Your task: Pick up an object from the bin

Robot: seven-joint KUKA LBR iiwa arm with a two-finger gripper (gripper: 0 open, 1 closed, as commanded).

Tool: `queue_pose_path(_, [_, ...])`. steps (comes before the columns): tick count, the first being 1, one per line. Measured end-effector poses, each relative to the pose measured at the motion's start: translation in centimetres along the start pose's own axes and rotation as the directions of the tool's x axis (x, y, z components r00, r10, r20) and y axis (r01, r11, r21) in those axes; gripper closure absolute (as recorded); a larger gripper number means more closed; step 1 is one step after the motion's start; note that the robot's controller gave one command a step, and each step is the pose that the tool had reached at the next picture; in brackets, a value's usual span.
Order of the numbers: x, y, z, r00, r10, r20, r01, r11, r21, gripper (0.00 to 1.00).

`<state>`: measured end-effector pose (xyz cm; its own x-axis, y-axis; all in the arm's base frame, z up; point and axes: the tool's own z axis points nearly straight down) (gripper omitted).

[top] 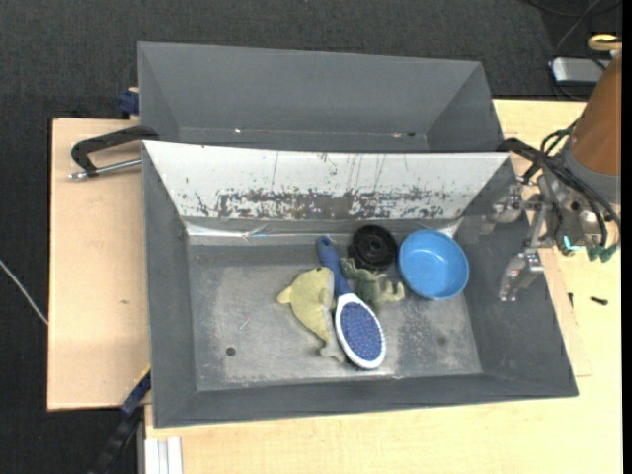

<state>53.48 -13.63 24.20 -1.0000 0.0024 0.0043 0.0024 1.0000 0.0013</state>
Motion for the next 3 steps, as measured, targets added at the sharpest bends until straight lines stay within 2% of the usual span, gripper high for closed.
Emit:
queue_pose_path(1, [-2.8,0.9,17.3,0.998,0.056,0.009,-0.056,0.998,0.0,0.0])
queue_pose_path(2, [-2.9,1.0,16.8,0.999,0.052,0.007,-0.052,0.999,-0.001,1.0])
queue_pose_path(3, [-3.4,-2.0,1.7,0.993,-0.118,0.018,0.118,0.993,0.007,1.0])
